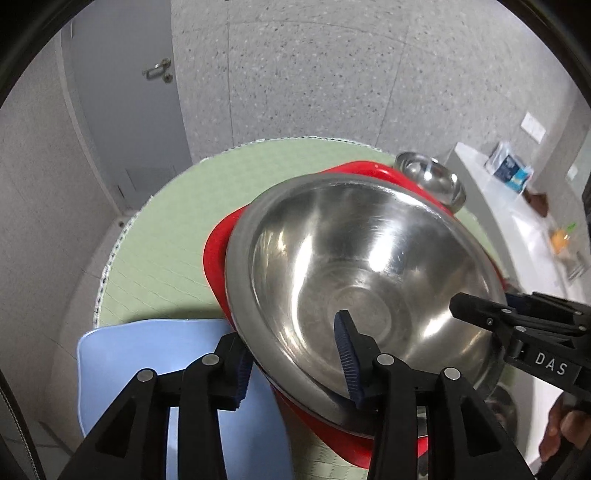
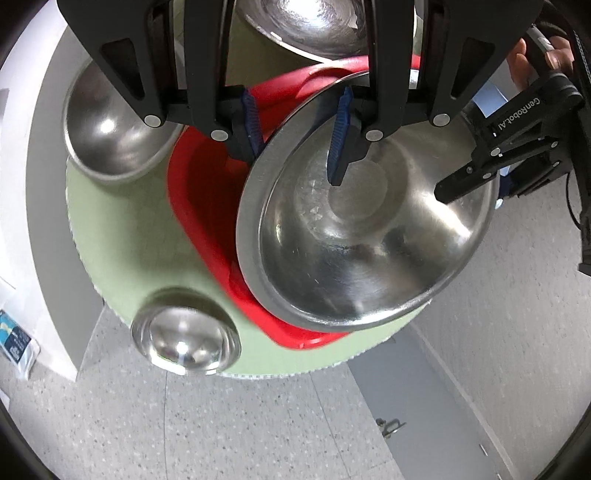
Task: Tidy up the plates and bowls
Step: 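Lower the steel bowl into the red basin and open both tools, then grasp the edge of the light-blue plate with both tools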
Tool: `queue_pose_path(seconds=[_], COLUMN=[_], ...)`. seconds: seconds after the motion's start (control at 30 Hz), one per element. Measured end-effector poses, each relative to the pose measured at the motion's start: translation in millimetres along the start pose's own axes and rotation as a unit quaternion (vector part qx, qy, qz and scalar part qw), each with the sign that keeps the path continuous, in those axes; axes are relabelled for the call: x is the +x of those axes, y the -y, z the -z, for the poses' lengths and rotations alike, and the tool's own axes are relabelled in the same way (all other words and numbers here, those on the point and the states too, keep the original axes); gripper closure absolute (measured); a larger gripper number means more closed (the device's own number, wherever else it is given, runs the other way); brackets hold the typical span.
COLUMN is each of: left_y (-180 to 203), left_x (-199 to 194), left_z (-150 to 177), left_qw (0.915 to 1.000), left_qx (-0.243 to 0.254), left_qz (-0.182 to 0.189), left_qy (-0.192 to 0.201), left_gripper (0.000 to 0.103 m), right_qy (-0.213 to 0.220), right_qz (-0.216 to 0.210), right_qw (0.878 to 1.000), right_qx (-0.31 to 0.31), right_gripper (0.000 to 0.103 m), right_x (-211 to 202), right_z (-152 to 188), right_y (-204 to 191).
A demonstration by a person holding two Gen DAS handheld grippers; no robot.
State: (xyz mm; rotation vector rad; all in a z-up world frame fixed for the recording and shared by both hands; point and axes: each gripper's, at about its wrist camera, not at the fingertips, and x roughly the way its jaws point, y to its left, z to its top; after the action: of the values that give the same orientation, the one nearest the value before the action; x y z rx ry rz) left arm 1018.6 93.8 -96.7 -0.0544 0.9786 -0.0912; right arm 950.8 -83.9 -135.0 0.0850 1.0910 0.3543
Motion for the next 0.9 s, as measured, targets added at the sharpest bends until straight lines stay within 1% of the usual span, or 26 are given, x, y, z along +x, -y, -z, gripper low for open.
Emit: queue_pose_path(seconds=[0.07, 0.13, 0.23, 0.3, 0.33, 0.37, 0.4, 0.43, 0.53, 0.57, 0.6, 0.7, 0.8, 0.9], left_y=[9.6, 17.9, 26.8, 30.6, 25.2, 24.5, 22.1, 17.8, 9.4, 7.6, 4.7, -3.0, -22.9, -43.9], left_x=[-1.8, -4.1, -7.9, -9.9, -9.9, -12.6, -15.7, -18.0, -30.9, -37.1, -46.0, -71.1, -96.2, -118.8], left_z=[7.3, 14.2, 19.3, 23.1, 22.5, 24.1, 25.0, 23.7, 26.4, 27.6, 29.0, 41.7, 56.8, 73.5], left_qw=[0.9998, 0.9996, 0.9997, 0.9998, 0.9998, 0.9998, 0.9997, 0.9996, 0.9993, 0.9991, 0.9989, 0.9978, 0.9951, 0.9923], left_qx=[0.012, 0.012, 0.000, -0.010, -0.014, -0.018, -0.020, -0.023, -0.032, -0.034, -0.035, -0.037, -0.061, -0.076], left_qz=[-0.014, -0.024, -0.022, -0.018, -0.015, -0.011, -0.010, -0.010, -0.007, -0.008, -0.007, -0.014, -0.024, -0.034], left_qy=[0.006, 0.005, 0.007, 0.006, 0.004, 0.005, 0.008, 0.009, 0.018, 0.023, 0.032, 0.053, 0.075, 0.092], left_gripper=[0.062, 0.061, 0.053, 0.046, 0.044, 0.040, 0.037, 0.036, 0.031, 0.027, 0.024, 0.017, 0.014, 0.013], right_qy=[0.002, 0.006, 0.021, 0.030, 0.033, 0.037, 0.042, 0.046, 0.054, 0.058, 0.064, 0.079, 0.107, 0.131], right_qz=[0.007, 0.012, 0.014, 0.014, 0.011, 0.008, 0.006, 0.007, -0.002, -0.002, 0.001, 0.004, 0.015, 0.008], right_qw=[1.000, 1.000, 1.000, 0.999, 0.999, 0.999, 0.999, 0.999, 0.999, 0.998, 0.998, 0.997, 0.994, 0.991], right_qx=[-0.003, -0.004, -0.003, -0.004, -0.005, -0.005, -0.007, -0.009, 0.000, 0.002, 0.005, 0.017, 0.025, 0.031], right_gripper=[0.063, 0.063, 0.059, 0.056, 0.051, 0.044, 0.041, 0.036, 0.032, 0.030, 0.029, 0.029, 0.027, 0.025], right_x=[2.0, 4.0, 1.4, -2.5, -5.1, -6.9, -9.3, -12.9, -21.0, -23.9, -28.9, -45.0, -63.5, -77.6], right_z=[2.4, 4.6, 10.6, 12.4, 15.6, 16.8, 18.2, 19.8, 23.4, 25.0, 27.3, 33.9, 43.3, 56.0], right_y=[-0.2, 0.8, -0.3, -2.3, -5.3, -6.2, -7.3, -9.2, -8.6, -8.5, -8.3, -8.0, -17.3, -33.5])
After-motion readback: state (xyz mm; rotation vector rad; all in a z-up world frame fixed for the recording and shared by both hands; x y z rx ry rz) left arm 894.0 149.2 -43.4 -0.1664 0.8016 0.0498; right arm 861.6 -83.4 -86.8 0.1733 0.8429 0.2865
